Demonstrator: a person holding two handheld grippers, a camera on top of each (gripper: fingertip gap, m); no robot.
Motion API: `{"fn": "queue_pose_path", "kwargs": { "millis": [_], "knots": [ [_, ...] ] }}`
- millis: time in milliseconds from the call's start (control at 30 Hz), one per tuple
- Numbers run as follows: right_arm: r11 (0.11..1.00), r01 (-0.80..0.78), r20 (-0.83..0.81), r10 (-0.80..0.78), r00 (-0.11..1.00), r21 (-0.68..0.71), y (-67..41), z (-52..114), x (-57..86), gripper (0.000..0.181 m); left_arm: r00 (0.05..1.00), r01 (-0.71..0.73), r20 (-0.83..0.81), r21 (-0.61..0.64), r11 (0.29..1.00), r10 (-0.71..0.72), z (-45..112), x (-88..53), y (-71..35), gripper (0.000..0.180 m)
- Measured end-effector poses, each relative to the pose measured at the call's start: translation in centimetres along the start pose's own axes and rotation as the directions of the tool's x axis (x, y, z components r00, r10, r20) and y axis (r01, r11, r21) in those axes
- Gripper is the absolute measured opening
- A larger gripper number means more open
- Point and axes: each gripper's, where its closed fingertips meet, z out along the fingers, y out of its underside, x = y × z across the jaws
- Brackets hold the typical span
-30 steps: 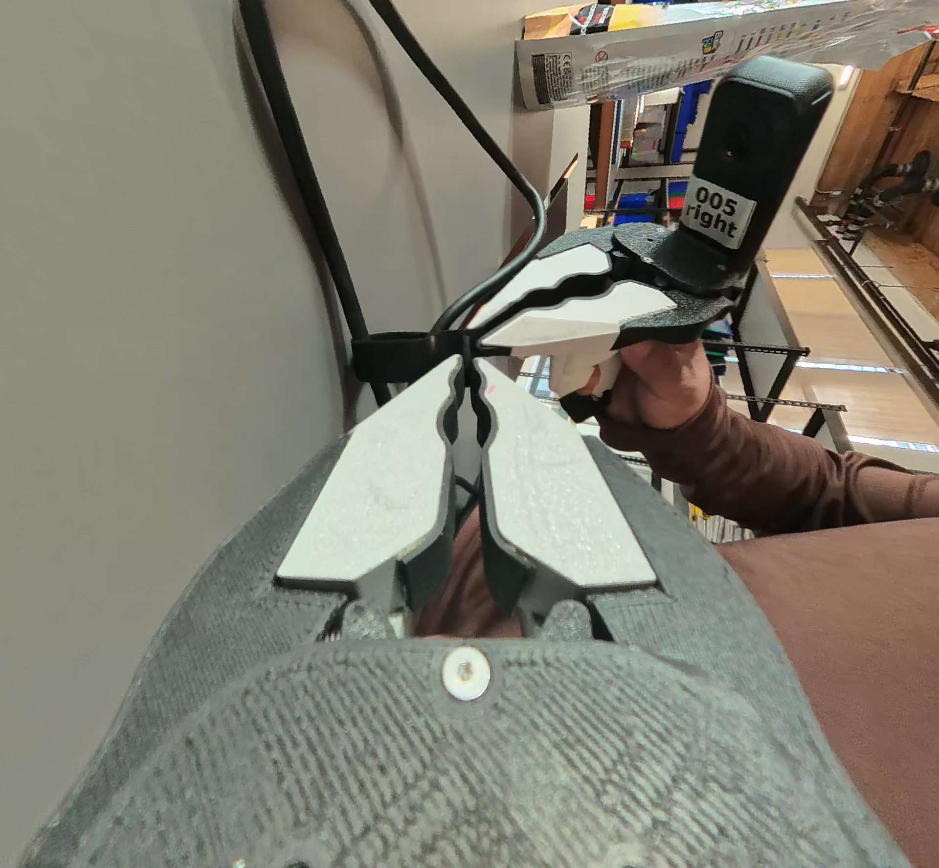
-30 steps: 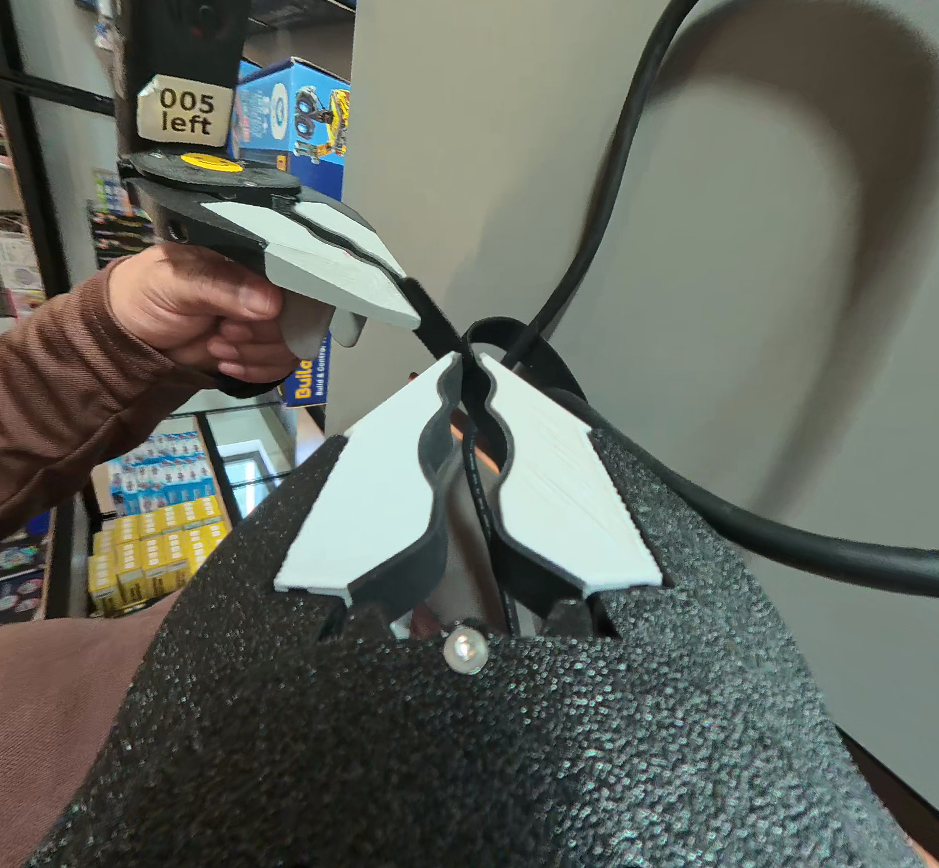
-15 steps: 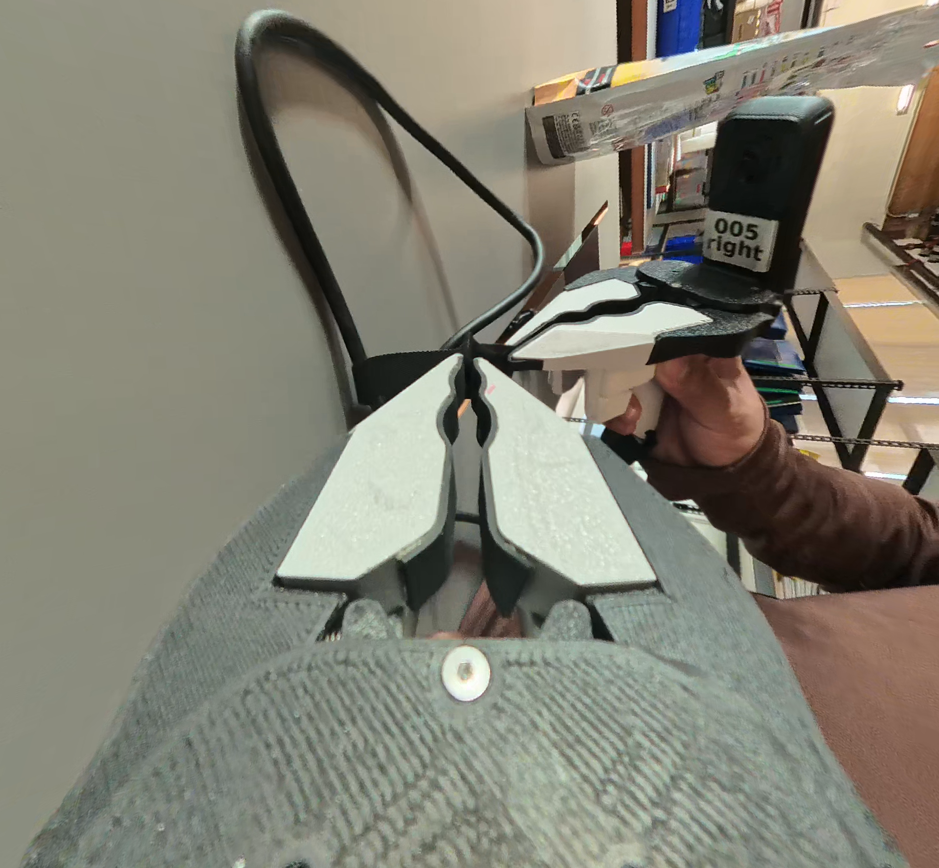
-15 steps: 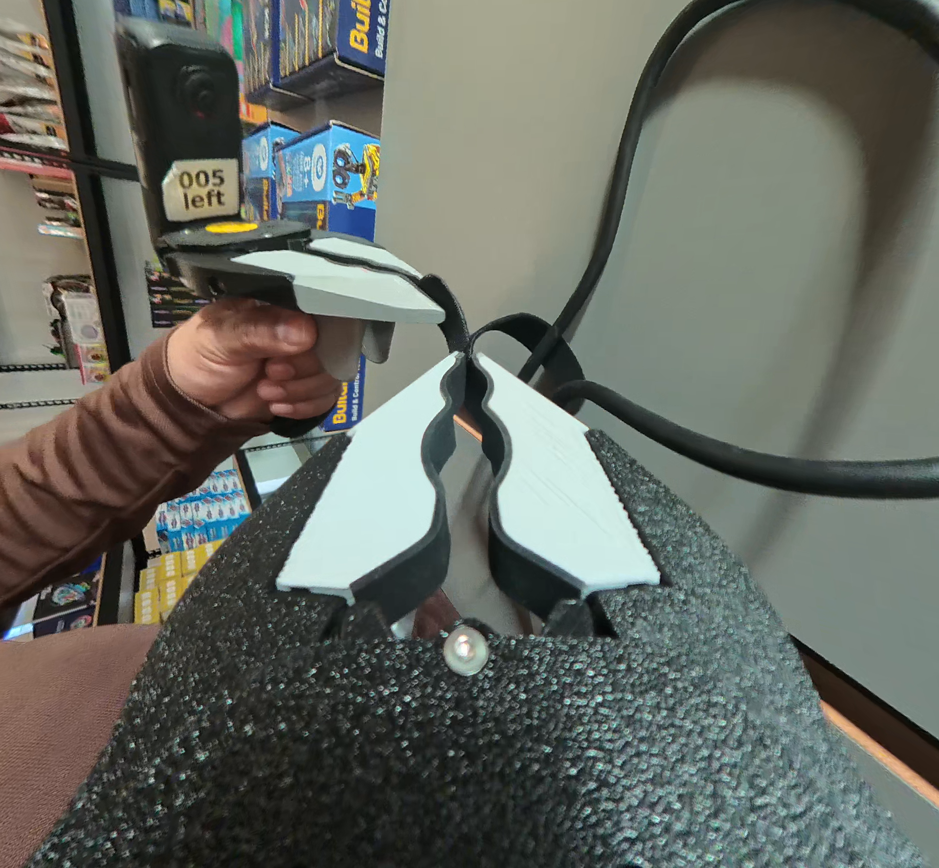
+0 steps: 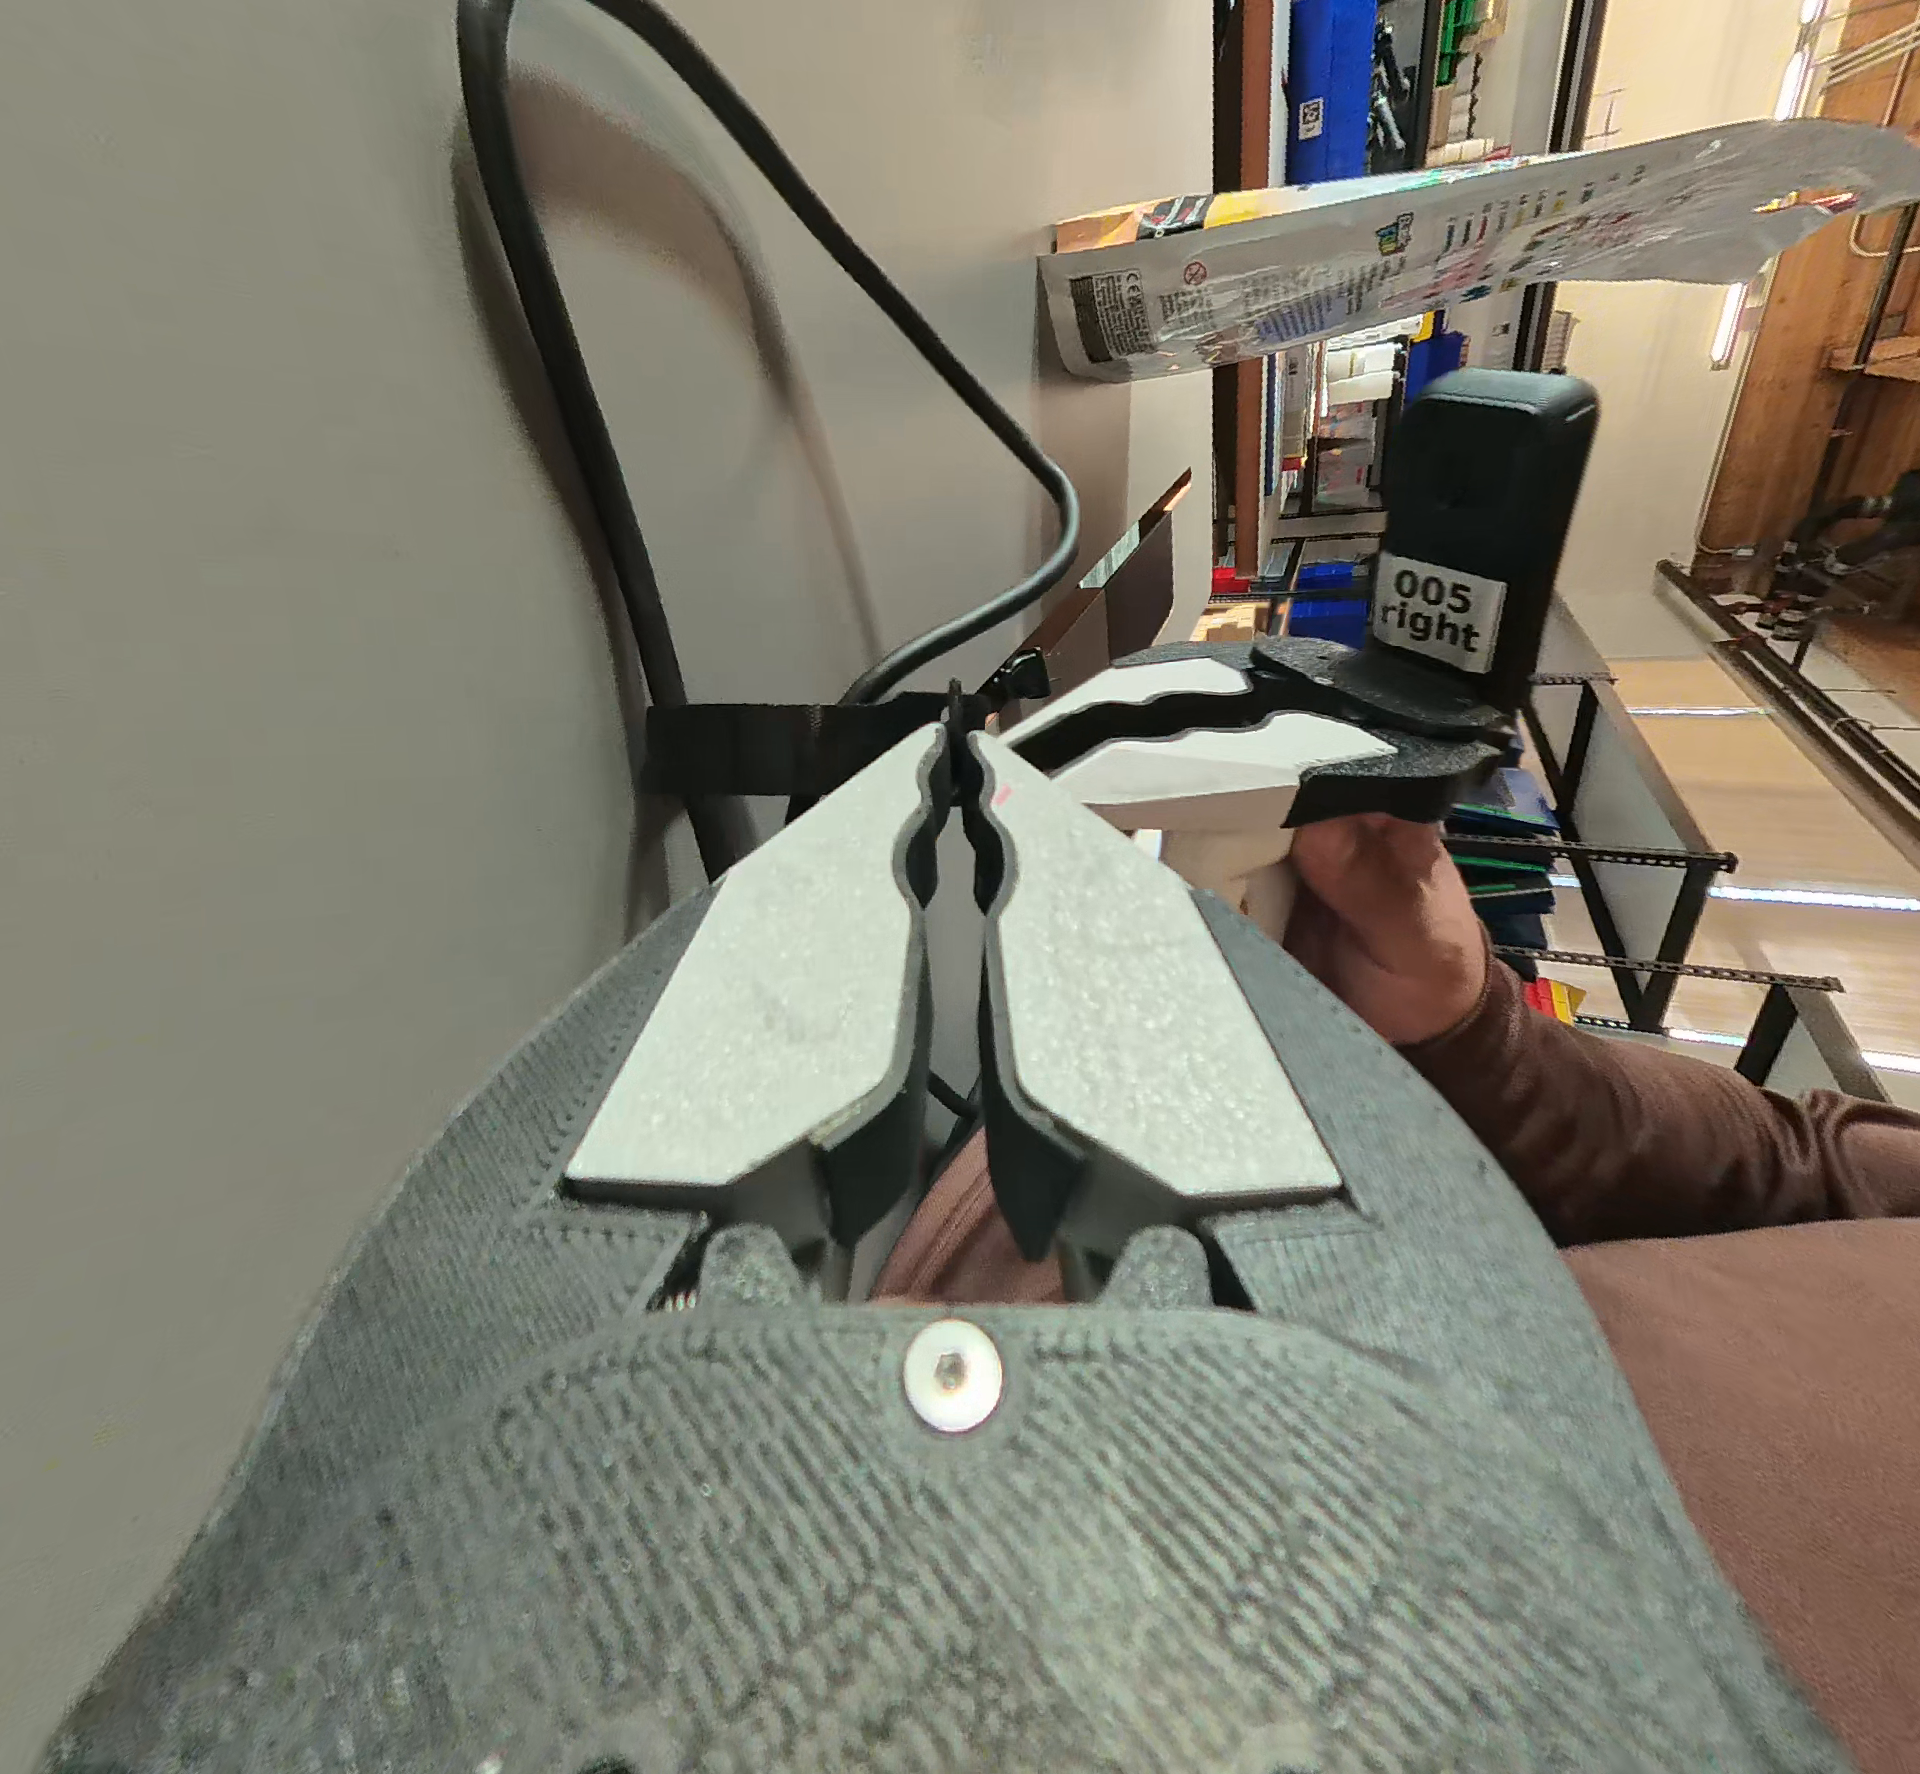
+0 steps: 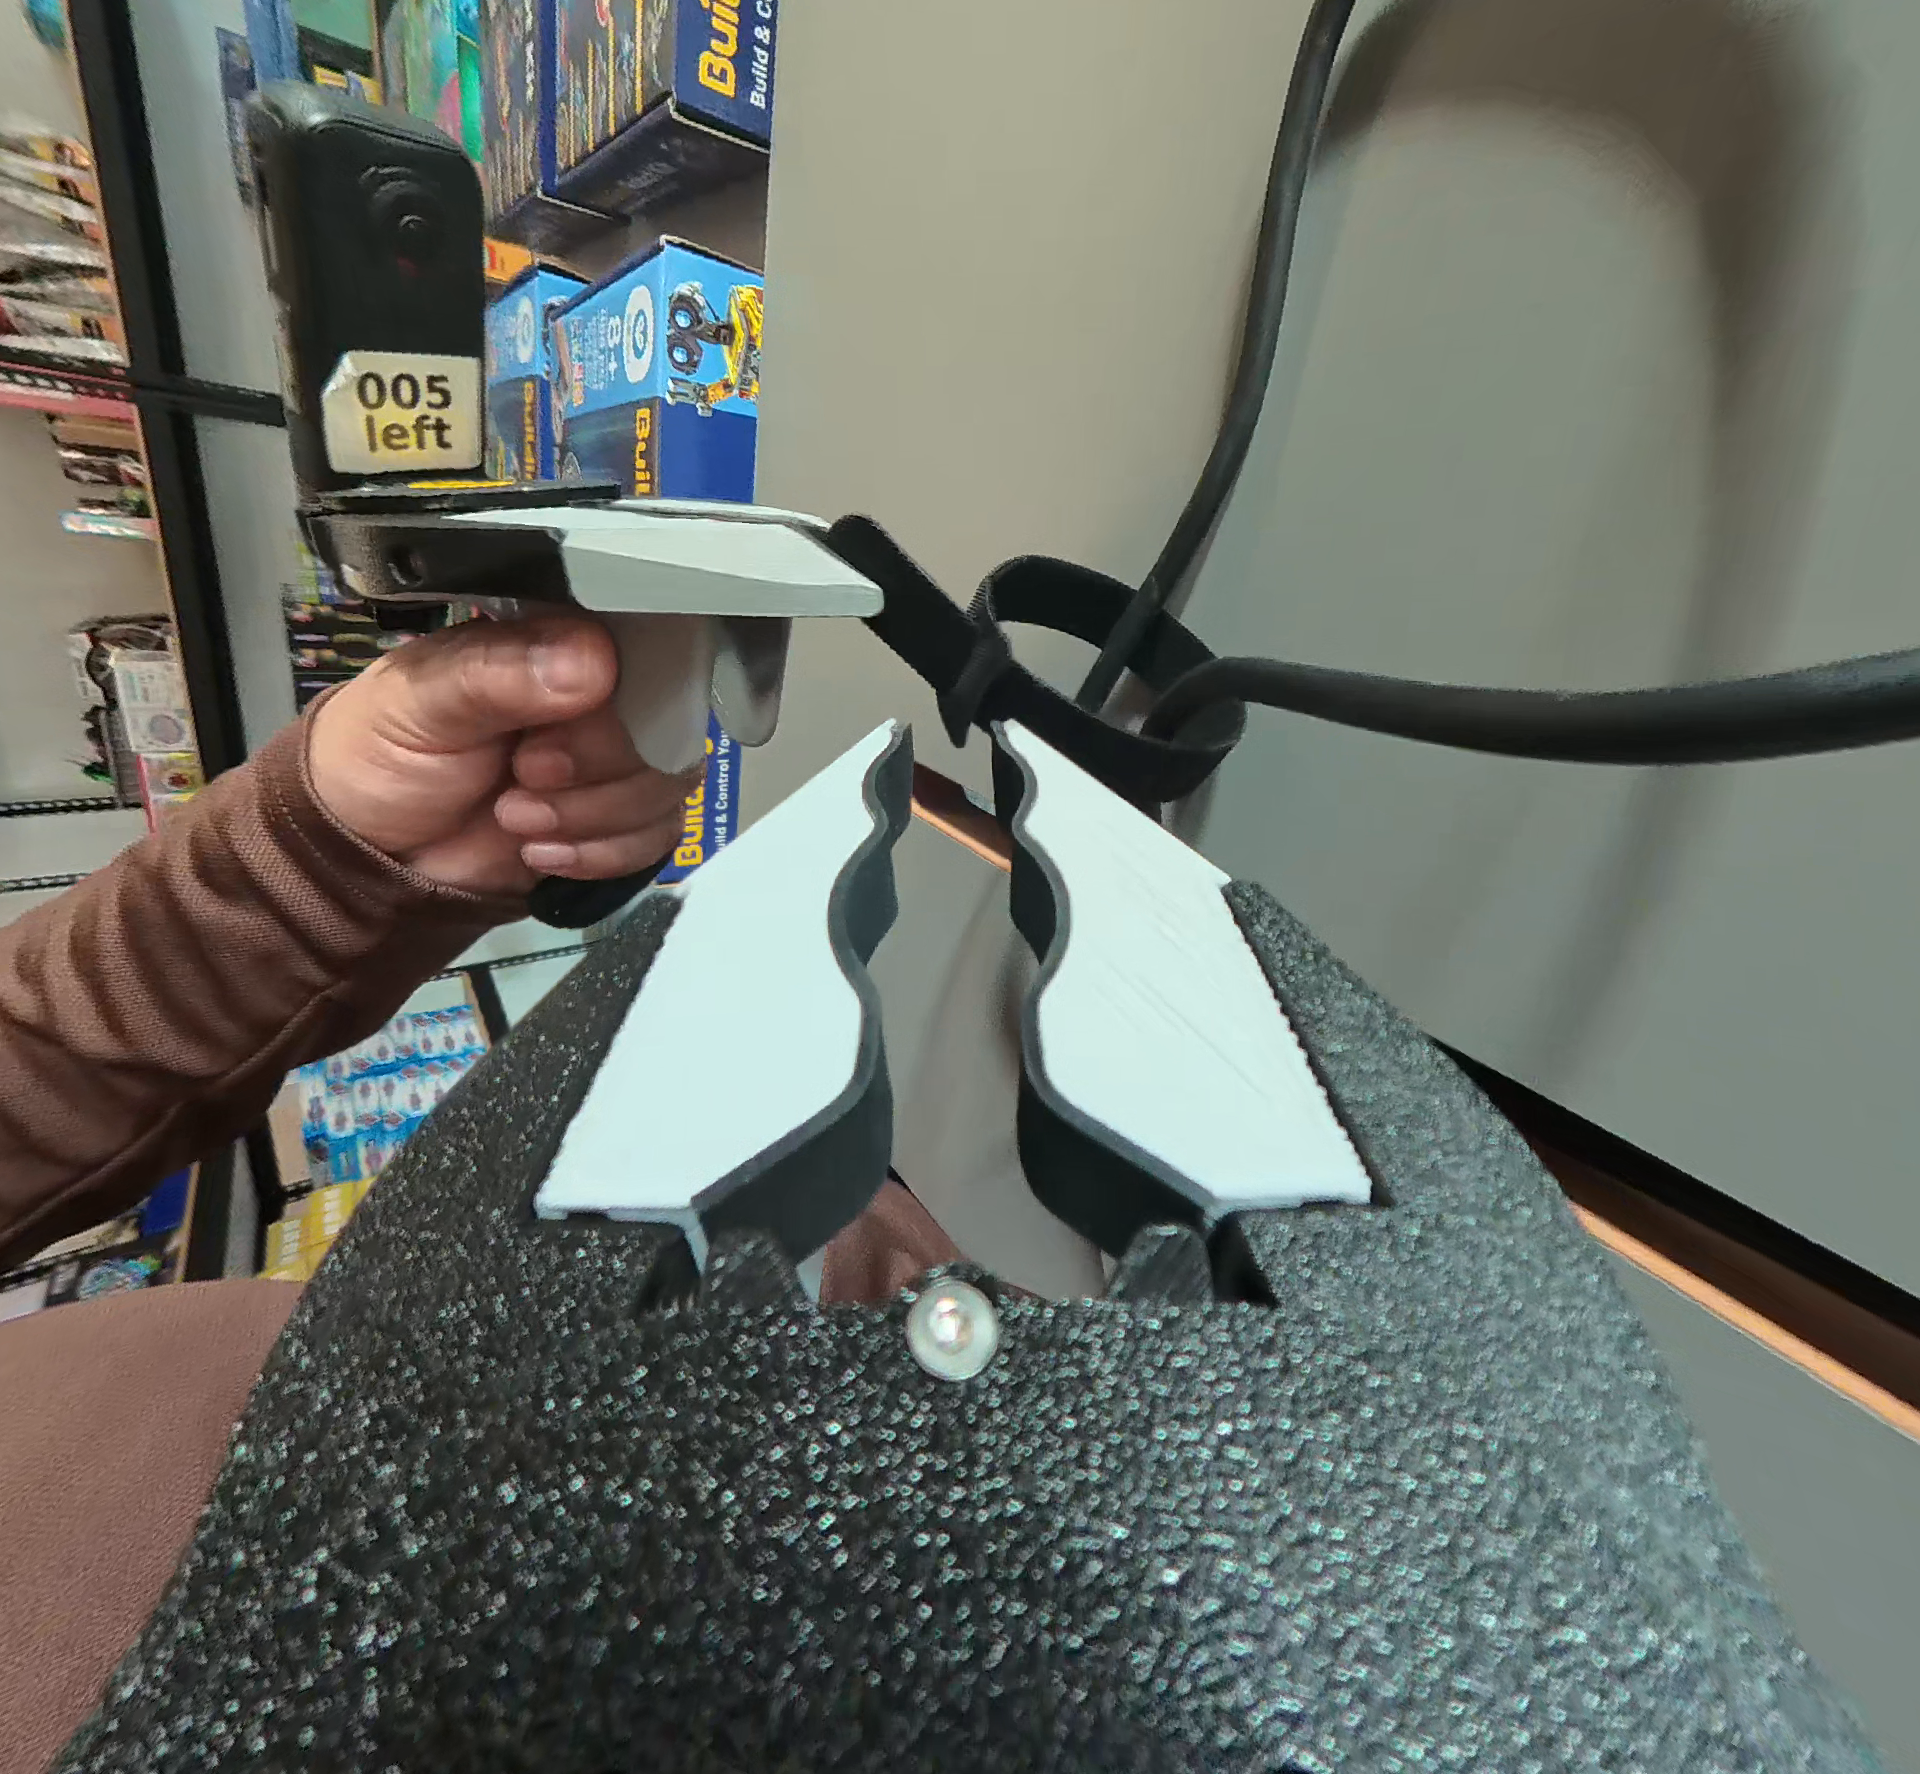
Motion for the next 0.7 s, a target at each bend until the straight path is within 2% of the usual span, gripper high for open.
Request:
{"fn": "queue_pose_path", "kwargs": {
  "millis": [400,533,700],
  "knots": [
    [0.999,-0.053,0.053,0.052,0.997,0.010,-0.3,0.9,-0.1,0.000,1.000,0.005,0.003,0.011,1.000,-0.005,0.0,0.0,0.1,0.000],
    [0.992,-0.124,0.032,0.123,0.992,0.037,-0.2,0.1,0.9,0.000,0.999,-0.011,0.051,0.070,0.997,0.007,-0.8,-0.6,-0.9,0.000],
    [0.994,-0.103,-0.052,0.105,0.993,0.045,0.5,-1.5,3.2,0.000,0.997,-0.009,0.071,0.170,0.985,-0.003,-3.1,-0.8,-3.4,0.000]
  ]
}}
